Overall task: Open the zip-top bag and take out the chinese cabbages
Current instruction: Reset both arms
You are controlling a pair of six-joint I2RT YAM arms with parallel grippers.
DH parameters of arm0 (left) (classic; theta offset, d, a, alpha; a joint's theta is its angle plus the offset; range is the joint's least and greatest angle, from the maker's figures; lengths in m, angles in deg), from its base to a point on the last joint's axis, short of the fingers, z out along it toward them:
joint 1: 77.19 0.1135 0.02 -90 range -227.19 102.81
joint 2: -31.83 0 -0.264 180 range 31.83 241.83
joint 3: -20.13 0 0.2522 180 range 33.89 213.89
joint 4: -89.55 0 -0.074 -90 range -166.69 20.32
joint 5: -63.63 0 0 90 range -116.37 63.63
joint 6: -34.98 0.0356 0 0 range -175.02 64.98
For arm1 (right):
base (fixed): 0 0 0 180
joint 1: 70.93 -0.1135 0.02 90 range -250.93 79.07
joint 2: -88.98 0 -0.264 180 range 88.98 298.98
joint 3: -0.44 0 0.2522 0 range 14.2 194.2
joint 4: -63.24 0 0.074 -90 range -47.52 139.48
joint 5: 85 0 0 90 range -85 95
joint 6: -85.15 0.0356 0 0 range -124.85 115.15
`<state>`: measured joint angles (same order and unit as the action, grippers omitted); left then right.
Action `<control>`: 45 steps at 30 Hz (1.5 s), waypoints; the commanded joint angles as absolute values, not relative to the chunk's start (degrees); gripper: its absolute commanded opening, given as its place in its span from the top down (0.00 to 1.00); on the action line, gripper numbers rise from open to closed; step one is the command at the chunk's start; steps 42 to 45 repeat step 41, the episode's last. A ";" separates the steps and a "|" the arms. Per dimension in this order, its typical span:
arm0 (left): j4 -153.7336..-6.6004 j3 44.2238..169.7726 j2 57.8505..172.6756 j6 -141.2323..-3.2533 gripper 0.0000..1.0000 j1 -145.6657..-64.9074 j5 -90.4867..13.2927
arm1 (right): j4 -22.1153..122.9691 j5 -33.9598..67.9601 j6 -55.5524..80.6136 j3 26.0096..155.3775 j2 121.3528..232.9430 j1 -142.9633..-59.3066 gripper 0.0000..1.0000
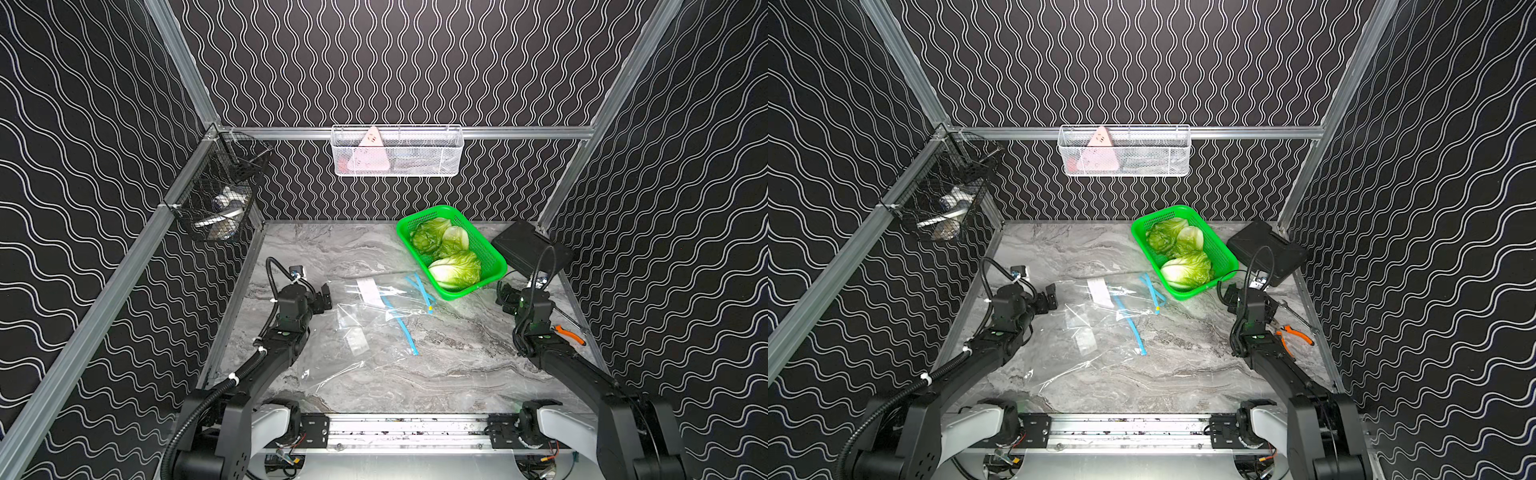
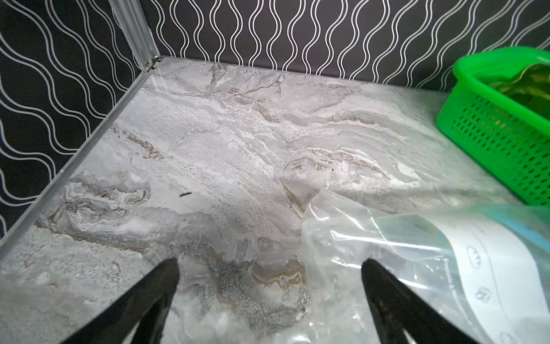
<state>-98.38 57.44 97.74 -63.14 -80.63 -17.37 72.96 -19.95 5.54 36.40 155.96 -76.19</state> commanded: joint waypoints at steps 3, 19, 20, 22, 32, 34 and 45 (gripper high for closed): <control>-113.92 53.88 103.19 -55.09 0.01 -80.79 -18.01 | 90.52 -19.06 1.58 33.12 162.13 -75.53 0.00; -137.39 53.61 126.14 -56.33 0.01 -76.53 -27.49 | 113.54 -8.01 3.77 31.17 181.48 -69.09 0.00; -138.44 53.71 126.70 -56.33 0.01 -76.49 -27.12 | 113.25 -8.05 4.34 31.51 182.65 -68.94 0.00; -136.07 54.51 126.25 -55.81 0.01 -77.21 -25.46 | 117.32 -7.22 3.59 31.43 184.83 -68.56 0.00; -134.92 55.48 126.61 -54.40 0.01 -79.82 -20.92 | 111.94 -8.03 4.06 33.11 183.65 -68.30 0.00; -134.59 55.44 126.45 -54.43 0.01 -79.91 -20.81 | 113.93 -7.69 3.76 32.51 184.05 -68.29 0.00; -134.57 55.43 126.49 -54.23 0.01 -80.32 -20.20 | 115.02 -8.65 4.37 31.55 183.63 -68.30 0.00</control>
